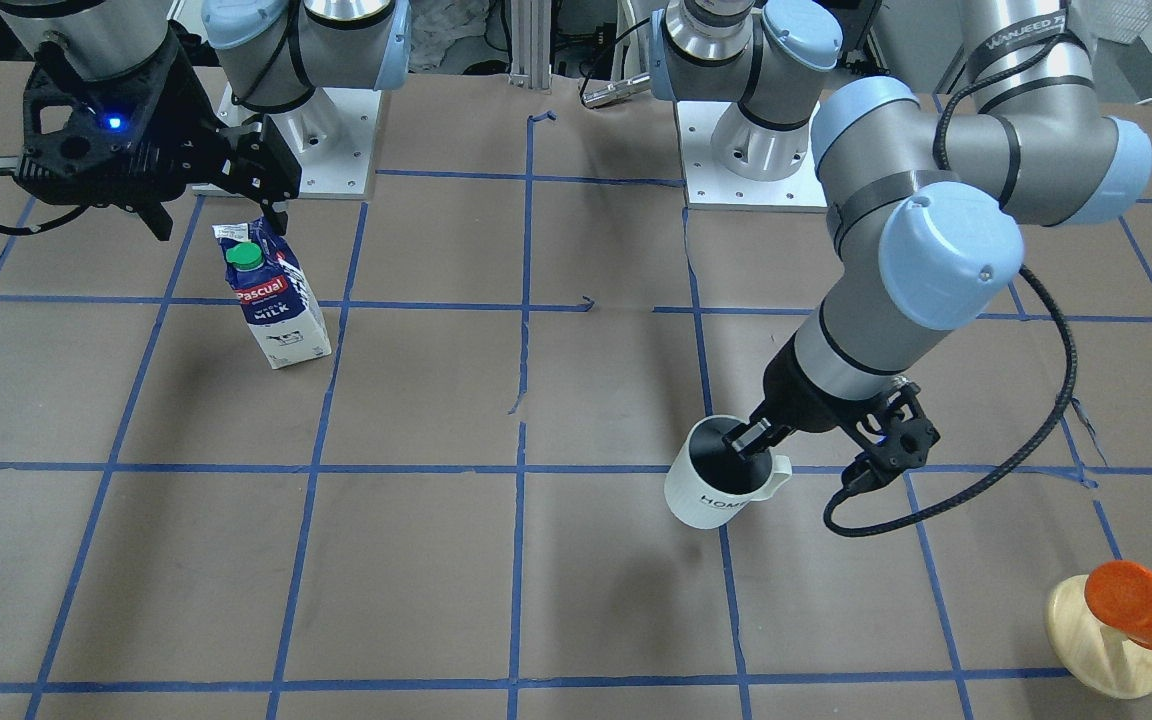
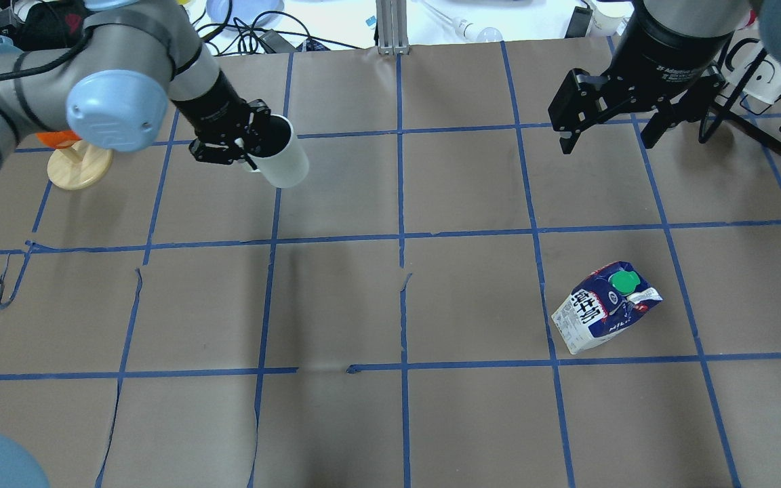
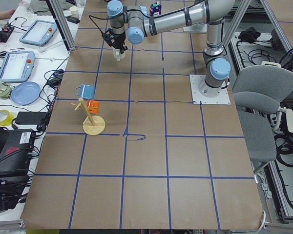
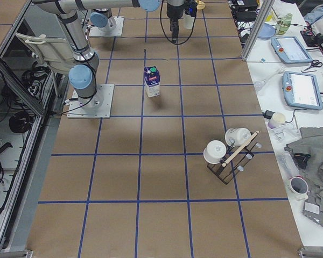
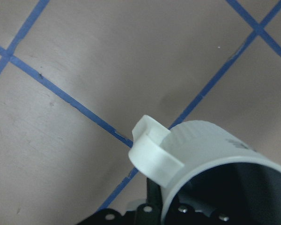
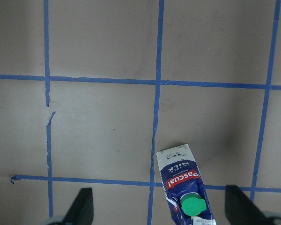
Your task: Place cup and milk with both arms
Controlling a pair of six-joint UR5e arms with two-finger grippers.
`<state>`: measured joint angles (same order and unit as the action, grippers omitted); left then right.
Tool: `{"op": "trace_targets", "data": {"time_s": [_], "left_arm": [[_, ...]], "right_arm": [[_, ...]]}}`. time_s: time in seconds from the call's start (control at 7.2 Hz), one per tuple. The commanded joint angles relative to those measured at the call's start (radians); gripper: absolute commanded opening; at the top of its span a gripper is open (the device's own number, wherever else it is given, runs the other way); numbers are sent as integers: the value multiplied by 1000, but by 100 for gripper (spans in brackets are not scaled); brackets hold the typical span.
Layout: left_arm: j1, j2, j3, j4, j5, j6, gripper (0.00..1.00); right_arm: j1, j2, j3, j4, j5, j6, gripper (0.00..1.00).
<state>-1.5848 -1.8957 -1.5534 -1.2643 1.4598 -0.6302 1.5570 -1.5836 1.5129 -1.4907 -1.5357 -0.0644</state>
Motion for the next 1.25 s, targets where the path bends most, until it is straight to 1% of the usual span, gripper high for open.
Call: {"op": "trace_targets", "data": {"time_s": [0.0,0.42,0.69,0.83,0.97,1.11], "left_arm": [[-110,-83,50,57,1,-81,0],[-234,-175,69,110,1,-187,0],[-253,-209,67,143,-4,-219,0],[-274,-212,61,141,-1,-227,0],[-276,-213,59,140,-3,-227,0],[-277,-213,55,129,-1,-226,0]], "right_arm": [[-3,1,3,1,-1,0,100],[-9,2,3,3,-1,0,100],[-8,8,-6,10,-3,5,100],[-8,19,13,10,-4,15,100],[-15,33,60,-2,-20,2,100],[-18,34,116,-5,-76,0,100]]}}
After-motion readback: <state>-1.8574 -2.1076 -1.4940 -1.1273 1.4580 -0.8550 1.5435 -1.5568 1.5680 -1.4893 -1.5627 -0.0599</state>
